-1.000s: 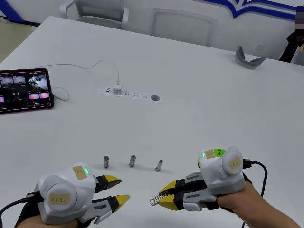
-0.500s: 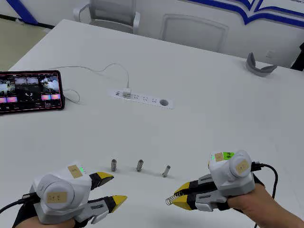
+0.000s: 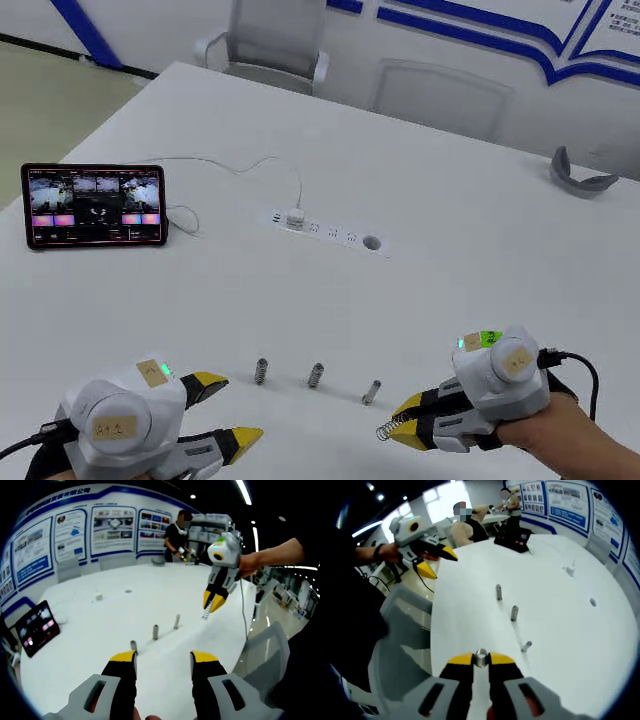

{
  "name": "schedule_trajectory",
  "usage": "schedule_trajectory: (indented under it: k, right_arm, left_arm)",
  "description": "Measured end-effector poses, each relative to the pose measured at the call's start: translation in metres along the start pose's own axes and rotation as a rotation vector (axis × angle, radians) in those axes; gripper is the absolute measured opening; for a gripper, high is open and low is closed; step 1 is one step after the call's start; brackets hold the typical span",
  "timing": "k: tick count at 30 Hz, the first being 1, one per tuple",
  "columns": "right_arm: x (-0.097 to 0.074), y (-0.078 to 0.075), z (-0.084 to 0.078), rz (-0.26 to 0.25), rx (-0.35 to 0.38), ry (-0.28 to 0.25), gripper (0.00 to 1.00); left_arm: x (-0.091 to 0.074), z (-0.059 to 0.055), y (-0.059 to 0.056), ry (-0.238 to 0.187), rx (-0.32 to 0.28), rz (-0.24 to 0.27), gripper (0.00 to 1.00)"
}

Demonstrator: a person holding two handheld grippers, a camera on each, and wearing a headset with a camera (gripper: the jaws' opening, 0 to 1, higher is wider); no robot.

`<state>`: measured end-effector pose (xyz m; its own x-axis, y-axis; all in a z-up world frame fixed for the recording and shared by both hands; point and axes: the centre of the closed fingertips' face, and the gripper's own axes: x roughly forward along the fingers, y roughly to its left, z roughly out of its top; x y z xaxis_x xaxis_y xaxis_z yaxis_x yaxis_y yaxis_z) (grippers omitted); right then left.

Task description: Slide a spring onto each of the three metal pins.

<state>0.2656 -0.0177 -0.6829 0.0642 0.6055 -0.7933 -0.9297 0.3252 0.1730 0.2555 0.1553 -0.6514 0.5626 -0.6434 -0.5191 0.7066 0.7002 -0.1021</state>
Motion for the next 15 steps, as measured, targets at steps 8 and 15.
schedule_trajectory:
  k: [8,15]
  right_arm:
    - [0.004,-0.020,-0.002,-0.025,-0.033,0.048,0.12]
    - [0.010,-0.033,-0.006,-0.029,-0.041,0.081,0.12]
  left_arm:
    - [-0.003,-0.005,0.010,0.007,-0.029,0.033,0.53]
    - [-0.008,-0.009,0.019,0.008,-0.068,0.062,0.58]
